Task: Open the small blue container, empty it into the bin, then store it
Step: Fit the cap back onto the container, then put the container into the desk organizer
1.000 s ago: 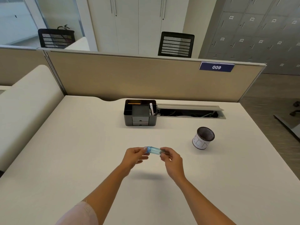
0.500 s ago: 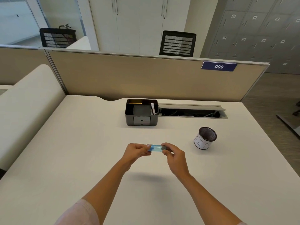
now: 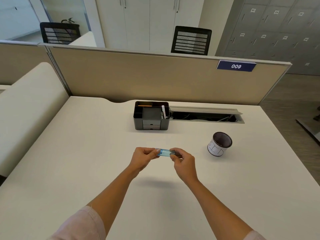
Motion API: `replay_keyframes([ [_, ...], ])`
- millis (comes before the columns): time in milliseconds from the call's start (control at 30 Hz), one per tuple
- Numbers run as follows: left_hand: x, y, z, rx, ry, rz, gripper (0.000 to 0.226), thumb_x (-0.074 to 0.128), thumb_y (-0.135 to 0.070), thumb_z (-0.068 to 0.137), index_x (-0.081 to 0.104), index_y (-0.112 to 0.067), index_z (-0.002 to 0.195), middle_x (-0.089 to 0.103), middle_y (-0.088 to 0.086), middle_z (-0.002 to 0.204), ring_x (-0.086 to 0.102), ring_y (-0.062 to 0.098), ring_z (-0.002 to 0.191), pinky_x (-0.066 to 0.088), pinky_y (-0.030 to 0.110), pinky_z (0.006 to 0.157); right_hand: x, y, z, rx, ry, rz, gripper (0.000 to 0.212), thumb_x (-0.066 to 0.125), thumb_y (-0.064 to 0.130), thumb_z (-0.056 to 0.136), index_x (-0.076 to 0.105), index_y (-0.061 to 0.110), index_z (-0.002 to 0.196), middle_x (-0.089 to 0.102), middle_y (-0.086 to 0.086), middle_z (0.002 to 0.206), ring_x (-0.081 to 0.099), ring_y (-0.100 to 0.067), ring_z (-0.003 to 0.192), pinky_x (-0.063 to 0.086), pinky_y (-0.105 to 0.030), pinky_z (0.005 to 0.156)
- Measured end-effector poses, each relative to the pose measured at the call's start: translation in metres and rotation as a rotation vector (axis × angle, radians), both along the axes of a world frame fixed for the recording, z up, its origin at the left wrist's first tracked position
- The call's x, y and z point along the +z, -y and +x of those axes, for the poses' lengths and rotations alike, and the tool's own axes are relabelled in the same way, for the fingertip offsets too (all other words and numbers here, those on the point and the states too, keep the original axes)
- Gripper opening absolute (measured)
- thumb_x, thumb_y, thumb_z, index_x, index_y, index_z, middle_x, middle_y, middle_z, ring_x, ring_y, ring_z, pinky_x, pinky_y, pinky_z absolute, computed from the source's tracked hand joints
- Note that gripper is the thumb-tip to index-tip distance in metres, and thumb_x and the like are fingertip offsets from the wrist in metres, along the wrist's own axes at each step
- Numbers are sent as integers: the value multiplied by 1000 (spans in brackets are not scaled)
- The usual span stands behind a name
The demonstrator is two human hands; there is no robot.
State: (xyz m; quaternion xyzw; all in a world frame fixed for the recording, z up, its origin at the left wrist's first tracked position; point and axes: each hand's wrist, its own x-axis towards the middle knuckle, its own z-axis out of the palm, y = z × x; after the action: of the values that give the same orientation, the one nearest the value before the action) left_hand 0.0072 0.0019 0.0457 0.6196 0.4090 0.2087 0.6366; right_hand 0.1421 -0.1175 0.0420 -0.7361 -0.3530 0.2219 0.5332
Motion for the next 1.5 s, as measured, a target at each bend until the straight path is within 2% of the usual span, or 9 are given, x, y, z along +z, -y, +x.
replay_keyframes([
  [133, -4, -11, 5, -68, -132, 154, 34, 62, -34, 92, 72, -9, 113, 75, 11, 108, 73, 19, 93, 55, 23, 85, 4, -18, 11, 69, 44, -143, 19, 63, 4, 89, 69, 17, 101, 70, 0, 95, 64, -7, 83, 46, -6, 68],
  [233, -7, -26, 12, -83, -202, 261, 40, 53, -38, 97, 67, -10, 121, 70, 15, 117, 66, 29, 106, 51, 37, 96, 14, -44, 25, 106, 87, -237, 16, 64, 10, 89, 69, 14, 104, 70, -6, 97, 63, -14, 82, 47, -16, 70],
  [400, -38, -46, 7, -256, -530, 422, 68, 39, -55, 96, 23, -19, 152, 28, 5, 159, 24, 26, 147, 19, 43, 118, 24, -91, 51, 61, 143, -320, 22, 57, 16, 95, 62, 13, 115, 67, -13, 106, 60, -20, 81, 43, -20, 57],
  [500, -63, -57, -6, -373, -684, 530, 71, 36, -52, 98, 7, -19, 154, 8, 3, 164, 0, 24, 151, 2, 46, 121, 25, -118, 64, 71, 157, -337, 24, 53, 17, 97, 55, 16, 121, 65, -16, 108, 58, -21, 82, 40, -19, 52],
  [667, -87, -73, -19, -460, -824, 587, 77, 39, -51, 98, 0, -17, 154, -3, 1, 165, -8, 23, 151, -1, 46, 121, 23, -168, 79, 31, 149, -333, 20, 55, 16, 96, 57, 10, 115, 64, -15, 111, 58, -21, 84, 43, -21, 55],
  [967, -97, -91, -23, -450, -805, 599, 76, 40, -50, 98, 0, -19, 154, -3, -2, 165, -8, 20, 151, -2, 44, 122, 11, -229, 84, 60, 251, -367, 22, 52, 20, 96, 54, 21, 118, 62, -12, 118, 60, -27, 98, 52, -36, 79],
  [1133, -99, -93, -23, -443, -773, 603, 75, 40, -50, 98, 0, -21, 154, -4, -3, 164, -9, 19, 151, -2, 43, 122, -3, -238, 87, 162, 581, -507, 26, 49, 18, 98, 58, 34, 117, 65, -6, 107, 48, -27, 104, 28, -40, 84],
  [1333, -97, -95, -25, -439, -772, 613, 75, 39, -49, 99, -1, -20, 154, -4, -3, 164, -9, 19, 151, -2, 43, 122, -5, -237, 85, 210, 804, -568, 57, 61, -1, 85, 54, 36, 128, 57, 0, 131, 44, -26, 117, 31, -43, 92],
  [1500, -89, -95, -23, -431, -761, 626, 74, 39, -48, 99, -1, -20, 154, -4, -3, 164, -9, 18, 151, -2, 43, 122, 2, -231, 84, 233, 785, -557, 60, 62, 7, 87, 46, 35, 136, 51, 1, 139, 42, -26, 122, 30, -43, 95],
])
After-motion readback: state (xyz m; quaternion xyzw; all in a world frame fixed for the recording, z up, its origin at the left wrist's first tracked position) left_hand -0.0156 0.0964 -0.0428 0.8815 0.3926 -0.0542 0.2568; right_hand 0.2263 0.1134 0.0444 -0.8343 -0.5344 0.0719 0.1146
